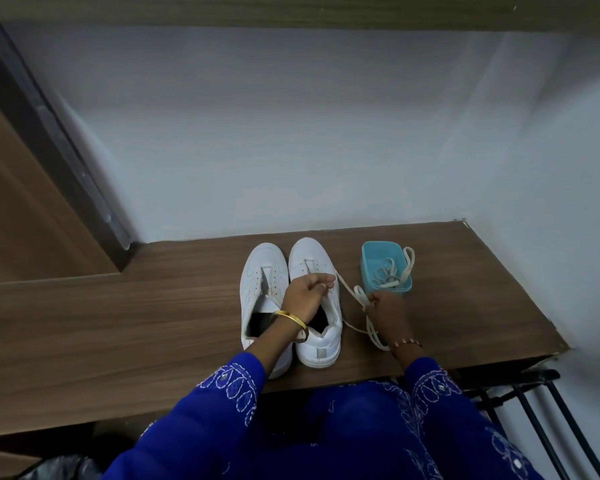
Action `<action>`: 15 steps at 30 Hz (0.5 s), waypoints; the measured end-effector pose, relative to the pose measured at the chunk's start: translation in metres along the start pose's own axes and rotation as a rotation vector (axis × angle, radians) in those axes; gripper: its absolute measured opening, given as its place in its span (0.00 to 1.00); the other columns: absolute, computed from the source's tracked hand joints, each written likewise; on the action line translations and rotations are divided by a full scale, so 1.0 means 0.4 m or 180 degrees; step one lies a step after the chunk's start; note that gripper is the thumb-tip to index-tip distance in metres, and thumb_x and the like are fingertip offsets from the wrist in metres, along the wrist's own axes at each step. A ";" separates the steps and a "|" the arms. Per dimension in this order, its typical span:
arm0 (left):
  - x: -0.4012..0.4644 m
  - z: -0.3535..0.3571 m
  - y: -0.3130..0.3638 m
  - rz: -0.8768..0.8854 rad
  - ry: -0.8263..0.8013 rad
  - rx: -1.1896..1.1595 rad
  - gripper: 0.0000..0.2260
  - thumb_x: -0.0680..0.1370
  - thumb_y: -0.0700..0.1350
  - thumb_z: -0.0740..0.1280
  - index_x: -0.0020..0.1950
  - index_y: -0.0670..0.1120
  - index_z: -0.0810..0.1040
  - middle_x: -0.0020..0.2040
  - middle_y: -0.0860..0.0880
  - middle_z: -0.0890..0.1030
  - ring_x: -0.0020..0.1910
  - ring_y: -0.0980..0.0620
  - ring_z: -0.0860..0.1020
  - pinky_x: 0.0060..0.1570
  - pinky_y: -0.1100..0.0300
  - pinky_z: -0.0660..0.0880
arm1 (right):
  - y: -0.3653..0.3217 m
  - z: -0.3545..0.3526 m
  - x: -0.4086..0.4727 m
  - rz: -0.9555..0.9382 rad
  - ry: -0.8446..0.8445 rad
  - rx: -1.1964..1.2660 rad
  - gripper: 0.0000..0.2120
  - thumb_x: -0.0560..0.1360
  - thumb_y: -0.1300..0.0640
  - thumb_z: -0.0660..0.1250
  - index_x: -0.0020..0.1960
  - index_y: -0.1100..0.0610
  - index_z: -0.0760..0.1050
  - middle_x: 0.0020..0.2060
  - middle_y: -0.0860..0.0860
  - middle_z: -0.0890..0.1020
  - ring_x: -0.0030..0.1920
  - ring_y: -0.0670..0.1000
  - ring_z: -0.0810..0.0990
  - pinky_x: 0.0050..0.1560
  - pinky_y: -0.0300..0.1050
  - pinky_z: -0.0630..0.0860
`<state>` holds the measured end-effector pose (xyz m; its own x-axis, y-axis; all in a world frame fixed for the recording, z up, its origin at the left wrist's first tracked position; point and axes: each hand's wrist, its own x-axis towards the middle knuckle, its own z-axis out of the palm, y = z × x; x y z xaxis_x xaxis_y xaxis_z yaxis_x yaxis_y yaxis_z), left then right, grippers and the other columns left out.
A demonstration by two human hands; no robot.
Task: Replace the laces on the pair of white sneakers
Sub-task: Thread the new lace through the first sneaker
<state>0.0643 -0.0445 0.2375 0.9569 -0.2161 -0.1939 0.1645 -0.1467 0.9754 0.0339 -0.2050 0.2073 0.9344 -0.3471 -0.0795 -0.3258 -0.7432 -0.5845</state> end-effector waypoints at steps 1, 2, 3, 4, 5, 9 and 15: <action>-0.002 -0.001 -0.005 0.0127 0.0027 0.0102 0.13 0.77 0.31 0.57 0.52 0.40 0.80 0.51 0.41 0.81 0.52 0.47 0.78 0.62 0.50 0.72 | 0.004 0.006 -0.003 -0.0039 -0.0115 -0.0170 0.10 0.74 0.62 0.66 0.53 0.65 0.77 0.50 0.59 0.81 0.51 0.56 0.78 0.50 0.43 0.70; -0.006 -0.003 -0.009 0.0262 0.0076 0.0209 0.13 0.77 0.31 0.57 0.51 0.41 0.80 0.50 0.42 0.82 0.53 0.47 0.78 0.62 0.51 0.73 | 0.008 0.011 -0.005 -0.0118 -0.0189 -0.0351 0.12 0.75 0.61 0.65 0.57 0.64 0.76 0.54 0.59 0.79 0.55 0.56 0.77 0.54 0.44 0.70; -0.011 -0.007 -0.012 0.0398 0.0142 0.0338 0.13 0.77 0.31 0.58 0.51 0.40 0.81 0.50 0.43 0.82 0.54 0.47 0.78 0.61 0.55 0.72 | 0.008 0.014 -0.007 -0.0200 -0.0219 -0.0522 0.14 0.75 0.60 0.65 0.60 0.64 0.74 0.56 0.59 0.78 0.58 0.56 0.75 0.57 0.44 0.69; -0.015 -0.013 -0.017 0.0542 0.0227 0.0511 0.13 0.76 0.31 0.58 0.51 0.39 0.81 0.51 0.44 0.82 0.55 0.47 0.78 0.60 0.61 0.71 | 0.006 0.017 -0.008 -0.0311 -0.0159 -0.0642 0.15 0.75 0.60 0.64 0.61 0.63 0.73 0.58 0.59 0.77 0.59 0.56 0.74 0.58 0.44 0.68; -0.020 -0.022 -0.023 0.0682 0.0310 0.0746 0.13 0.76 0.31 0.58 0.52 0.39 0.81 0.52 0.43 0.82 0.55 0.48 0.78 0.58 0.65 0.70 | 0.000 0.018 -0.011 -0.0402 -0.0038 -0.0684 0.15 0.75 0.61 0.64 0.61 0.63 0.73 0.57 0.60 0.76 0.59 0.57 0.74 0.58 0.44 0.69; -0.022 -0.062 -0.060 0.1074 0.0475 0.1599 0.15 0.75 0.31 0.59 0.58 0.39 0.78 0.56 0.41 0.78 0.57 0.45 0.75 0.56 0.65 0.67 | -0.040 0.022 -0.021 -0.0785 0.0462 -0.0435 0.10 0.75 0.66 0.63 0.55 0.66 0.75 0.52 0.61 0.74 0.50 0.58 0.76 0.51 0.45 0.73; -0.015 -0.077 -0.096 0.0770 -0.0004 0.2464 0.22 0.76 0.35 0.58 0.71 0.38 0.62 0.69 0.40 0.68 0.68 0.44 0.66 0.67 0.59 0.60 | -0.104 0.028 -0.039 -0.0525 0.0423 0.0182 0.11 0.75 0.59 0.65 0.48 0.68 0.75 0.44 0.60 0.77 0.43 0.56 0.76 0.44 0.46 0.71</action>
<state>0.0597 -0.0079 0.2042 0.9444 -0.3285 0.0126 -0.2597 -0.7220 0.6413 0.0344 -0.1624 0.2239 0.9460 -0.2986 0.1261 -0.1577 -0.7638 -0.6259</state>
